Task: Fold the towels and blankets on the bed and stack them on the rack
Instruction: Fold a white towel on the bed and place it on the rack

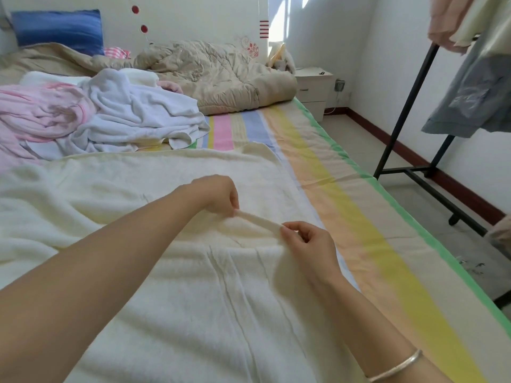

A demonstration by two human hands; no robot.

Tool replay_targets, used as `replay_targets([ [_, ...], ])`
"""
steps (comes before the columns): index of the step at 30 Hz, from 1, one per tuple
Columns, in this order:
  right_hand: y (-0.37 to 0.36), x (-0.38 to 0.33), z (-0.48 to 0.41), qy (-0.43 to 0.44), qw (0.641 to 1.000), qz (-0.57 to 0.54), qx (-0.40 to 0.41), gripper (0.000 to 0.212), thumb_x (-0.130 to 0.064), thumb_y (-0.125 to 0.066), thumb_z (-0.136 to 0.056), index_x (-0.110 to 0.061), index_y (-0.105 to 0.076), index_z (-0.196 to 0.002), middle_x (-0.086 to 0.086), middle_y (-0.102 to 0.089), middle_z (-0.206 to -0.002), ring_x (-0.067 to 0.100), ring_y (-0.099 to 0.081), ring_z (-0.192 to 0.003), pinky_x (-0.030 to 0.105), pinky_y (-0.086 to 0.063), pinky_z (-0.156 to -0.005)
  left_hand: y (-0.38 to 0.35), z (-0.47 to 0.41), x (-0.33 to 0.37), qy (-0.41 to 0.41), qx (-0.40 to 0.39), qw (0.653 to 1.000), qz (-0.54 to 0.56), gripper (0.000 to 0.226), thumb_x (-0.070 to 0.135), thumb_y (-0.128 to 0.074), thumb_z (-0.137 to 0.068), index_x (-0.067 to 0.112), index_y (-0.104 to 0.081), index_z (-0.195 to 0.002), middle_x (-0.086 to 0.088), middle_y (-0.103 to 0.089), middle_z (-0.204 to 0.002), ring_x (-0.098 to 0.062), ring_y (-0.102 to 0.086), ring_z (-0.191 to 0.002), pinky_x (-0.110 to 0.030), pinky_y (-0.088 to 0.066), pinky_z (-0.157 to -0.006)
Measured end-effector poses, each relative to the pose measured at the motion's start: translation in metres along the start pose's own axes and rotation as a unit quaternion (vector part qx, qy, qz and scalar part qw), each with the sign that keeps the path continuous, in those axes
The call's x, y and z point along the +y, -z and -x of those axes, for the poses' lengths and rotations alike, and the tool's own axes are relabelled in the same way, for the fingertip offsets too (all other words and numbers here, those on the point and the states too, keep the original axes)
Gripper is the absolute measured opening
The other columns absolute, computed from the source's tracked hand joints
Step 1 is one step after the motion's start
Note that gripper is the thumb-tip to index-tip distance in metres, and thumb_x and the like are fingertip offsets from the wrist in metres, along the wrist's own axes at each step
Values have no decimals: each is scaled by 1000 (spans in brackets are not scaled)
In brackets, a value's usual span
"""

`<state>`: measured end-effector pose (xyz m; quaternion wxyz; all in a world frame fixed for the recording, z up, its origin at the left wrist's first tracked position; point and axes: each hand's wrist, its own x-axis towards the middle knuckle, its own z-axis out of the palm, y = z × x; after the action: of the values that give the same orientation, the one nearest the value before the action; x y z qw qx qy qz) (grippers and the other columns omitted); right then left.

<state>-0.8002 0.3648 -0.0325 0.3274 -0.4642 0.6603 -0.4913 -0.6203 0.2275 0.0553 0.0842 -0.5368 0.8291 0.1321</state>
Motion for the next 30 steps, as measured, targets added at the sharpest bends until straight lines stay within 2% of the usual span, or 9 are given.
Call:
replay_targets([
  [2,1,6,-10,-12,1000,5,21,10,-35,-65,-87,-33,-73,-82,-17,-56,-56,1,-50,-55,25,-41,-60,5,-17,7,19,77,995,61,7,31,-72,-84,34,-69,-78,15,-67,-87,-12,-62,-91,-30,-51,-77],
  [4,1,7,-20,-14,998,40,40,11,-36,-63,-88,-32,-72,-82,-16,-54,-56,2,-50,-56,23,-37,-57,2,-33,27,30,143,988,53,8,24,-66,-87,29,-69,-82,9,-68,-95,-17,-62,-94,-29,-47,-72],
  [8,15,9,-40,-33,982,166,90,13,-39,-56,-91,-30,-66,-88,-11,-59,-74,11,-57,-74,28,-38,-60,-15,-72,80,14,241,970,-7,24,3,-51,-88,14,-67,-102,-6,-64,-107,-29,-60,-98,-31,-42,-72],
  [12,28,24,-52,-56,962,247,106,13,-39,-53,-91,-30,-60,-87,-13,-58,-80,15,-57,-83,29,-36,-63,-41,-106,109,-22,236,969,-66,33,-4,-45,-88,13,-62,-110,-10,-60,-111,-30,-59,-100,-32,-38,-72],
  [16,23,34,-58,-60,948,299,91,15,-40,-51,-92,-27,-59,-91,-9,-62,-85,18,-59,-85,31,-44,-67,-75,-123,113,-24,222,971,-87,27,-3,-45,-92,11,-60,-109,-10,-57,-107,-30,-59,-96,-32,-36,-69],
  [20,22,34,-54,-56,938,332,78,16,-40,-50,-93,-24,-55,-96,-4,-64,-92,23,-58,-87,32,-41,-67,-102,-126,96,-61,269,958,79,25,0,-46,-91,12,-62,-107,-7,-57,-105,-26,-58,-94,-33,-43,-75],
  [23,28,30,-46,-64,945,314,59,21,-44,-57,-89,-24,-52,-95,-4,-64,-91,21,-59,-86,32,-44,-68,-115,-98,94,-104,274,937,188,33,9,-52,-92,14,-57,-124,-4,-53,-127,-20,-53,-115,-28,-42,-96],
  [26,41,25,-24,-73,951,300,17,27,-48,-64,-84,-24,-55,-93,-8,-63,-85,17,-60,-83,31,-45,-68,-131,-40,97,-134,248,927,247,48,13,-56,-91,15,-47,-139,-2,-36,-150,-14,-36,-137,-28,-31,-113],
  [30,69,23,27,-81,963,255,-30,24,-47,-69,-82,-24,-60,-83,-8,-62,-76,10,-59,-72,25,-39,-58,-150,62,90,-168,247,900,318,35,15,-55,-89,21,-59,-124,9,-52,-135,-6,-46,-127,-22,-34,-108],
])
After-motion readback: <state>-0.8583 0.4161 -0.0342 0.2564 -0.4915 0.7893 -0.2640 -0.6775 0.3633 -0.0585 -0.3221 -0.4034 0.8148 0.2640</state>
